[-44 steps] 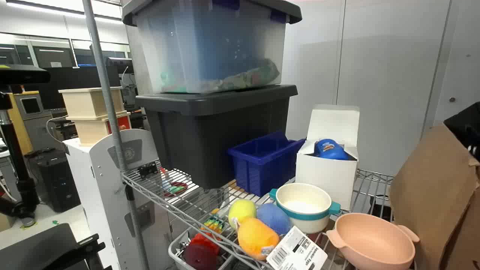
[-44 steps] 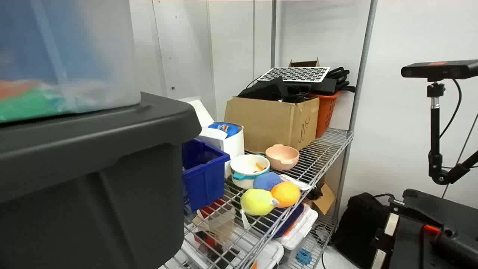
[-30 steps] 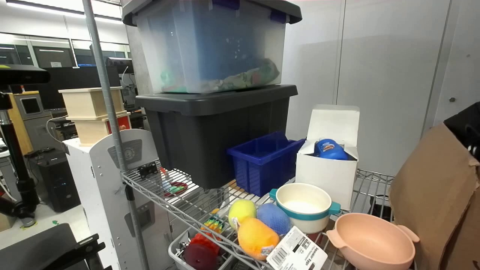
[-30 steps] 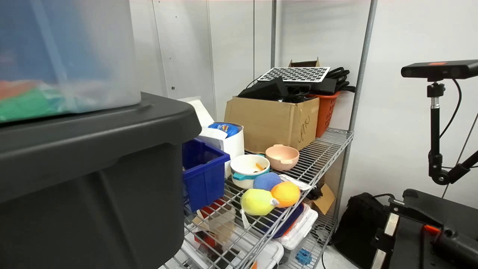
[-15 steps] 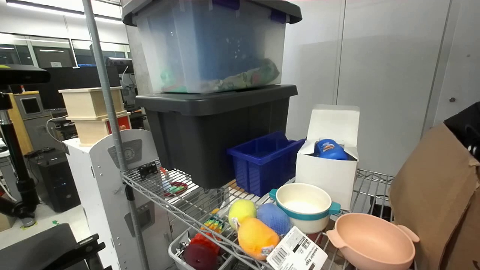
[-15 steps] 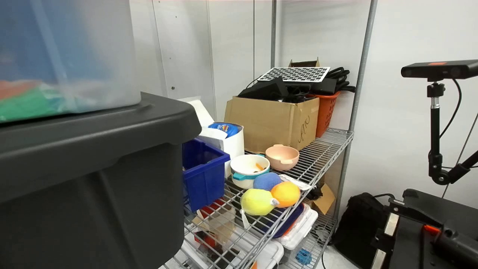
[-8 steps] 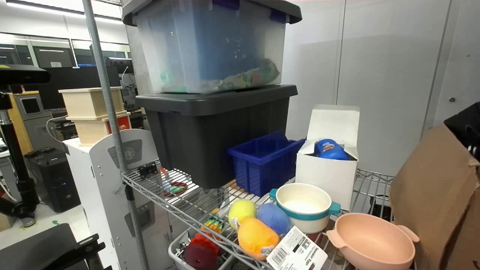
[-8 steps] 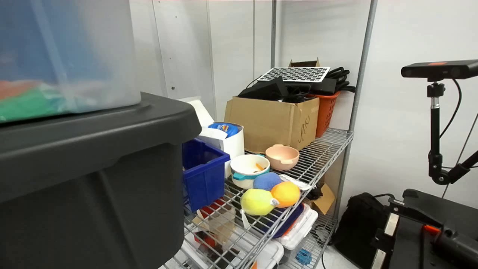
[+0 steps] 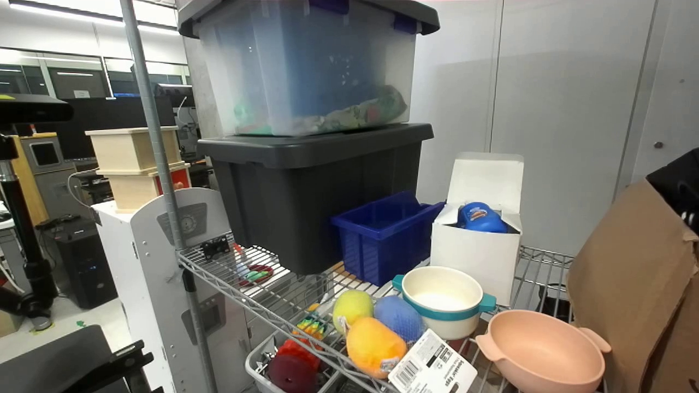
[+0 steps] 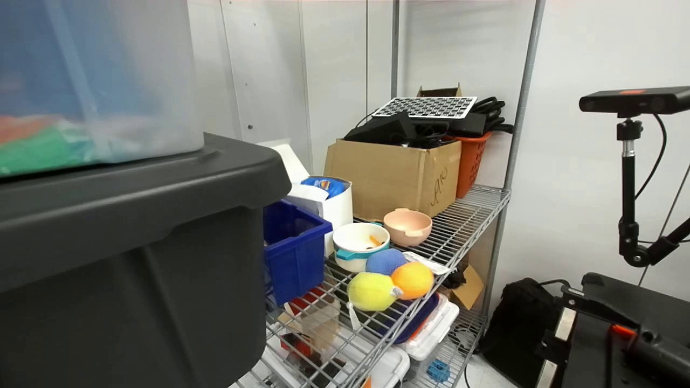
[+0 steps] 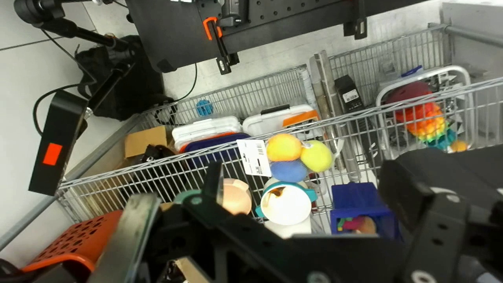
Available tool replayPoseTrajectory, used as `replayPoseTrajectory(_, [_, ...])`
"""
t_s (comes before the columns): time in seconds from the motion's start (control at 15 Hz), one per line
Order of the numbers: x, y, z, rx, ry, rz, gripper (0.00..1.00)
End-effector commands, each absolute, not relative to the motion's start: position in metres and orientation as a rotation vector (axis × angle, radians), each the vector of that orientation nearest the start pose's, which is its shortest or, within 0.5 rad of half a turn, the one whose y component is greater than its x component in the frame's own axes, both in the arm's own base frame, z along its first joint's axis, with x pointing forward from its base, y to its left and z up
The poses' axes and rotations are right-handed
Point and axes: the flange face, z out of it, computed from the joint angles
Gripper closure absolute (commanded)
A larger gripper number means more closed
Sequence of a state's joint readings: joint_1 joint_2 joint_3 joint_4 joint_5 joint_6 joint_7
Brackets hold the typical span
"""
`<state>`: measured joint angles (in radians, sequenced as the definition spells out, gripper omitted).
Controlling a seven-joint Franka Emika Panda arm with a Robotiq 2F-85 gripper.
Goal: Pick up the bear plush toy and put it in the bowl
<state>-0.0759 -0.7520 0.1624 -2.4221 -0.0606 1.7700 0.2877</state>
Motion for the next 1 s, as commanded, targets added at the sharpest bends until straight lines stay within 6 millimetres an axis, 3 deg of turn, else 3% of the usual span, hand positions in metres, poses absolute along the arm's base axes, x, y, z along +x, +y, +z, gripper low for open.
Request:
replayPoseTrajectory(0.0, [0.373, 0.009, 0.531, -3.258, 0.487, -0.135, 0.0])
replayPoseTrajectory(0.67, [0.45, -0.043, 0.405, -3.215, 0.61, 0.164, 0.0])
replayPoseTrajectory(0.93, [0.476, -0.057, 0.367, -3.217, 0.665, 0.238, 0.0])
